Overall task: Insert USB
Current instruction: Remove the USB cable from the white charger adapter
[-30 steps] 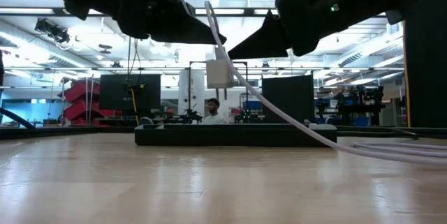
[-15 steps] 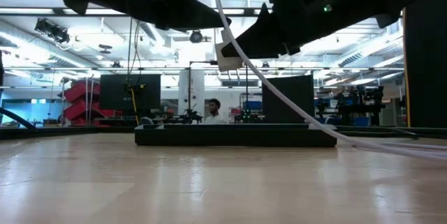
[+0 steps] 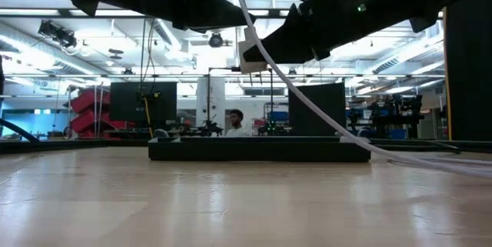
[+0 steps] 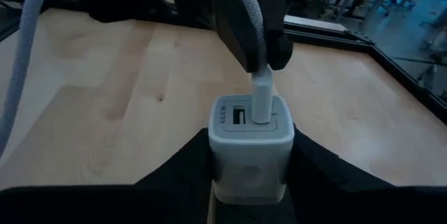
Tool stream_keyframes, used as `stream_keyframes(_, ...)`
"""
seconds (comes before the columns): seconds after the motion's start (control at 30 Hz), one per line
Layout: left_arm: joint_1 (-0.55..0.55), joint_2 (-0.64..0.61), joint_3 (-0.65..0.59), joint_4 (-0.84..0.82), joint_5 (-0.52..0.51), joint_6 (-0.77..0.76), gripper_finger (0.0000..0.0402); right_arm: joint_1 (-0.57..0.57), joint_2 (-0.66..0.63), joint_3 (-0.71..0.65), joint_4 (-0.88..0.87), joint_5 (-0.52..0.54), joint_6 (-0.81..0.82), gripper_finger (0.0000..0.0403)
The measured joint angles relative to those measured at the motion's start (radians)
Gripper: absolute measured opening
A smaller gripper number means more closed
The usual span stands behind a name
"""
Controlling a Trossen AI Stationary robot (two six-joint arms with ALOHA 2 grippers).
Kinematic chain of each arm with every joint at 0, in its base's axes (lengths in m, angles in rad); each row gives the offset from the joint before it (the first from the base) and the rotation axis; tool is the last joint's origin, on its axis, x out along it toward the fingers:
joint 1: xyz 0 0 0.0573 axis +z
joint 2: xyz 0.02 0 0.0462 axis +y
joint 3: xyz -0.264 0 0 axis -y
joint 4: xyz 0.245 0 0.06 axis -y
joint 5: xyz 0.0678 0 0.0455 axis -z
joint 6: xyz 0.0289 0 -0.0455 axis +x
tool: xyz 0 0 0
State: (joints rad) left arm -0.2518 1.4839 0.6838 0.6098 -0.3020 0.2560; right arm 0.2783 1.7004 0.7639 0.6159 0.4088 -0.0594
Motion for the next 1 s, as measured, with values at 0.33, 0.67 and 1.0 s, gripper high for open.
stream_keyframes(0.33,0.000,0.000,0.000,-0.021,-0.001,-0.002,0.0047,-0.001,0.000,0.000,0.000,0.000,-0.002,0.0111)
stream_keyframes(0.67,0.000,0.000,0.000,-0.043,-0.042,-0.006,0.0149,-0.001,0.000,0.000,0.011,0.000,-0.002,0.0111)
stream_keyframes(1.0,0.003,0.028,0.000,0.002,-0.007,-0.046,0.0156,-0.001,0.000,0.000,0.037,-0.020,-0.003,0.0111)
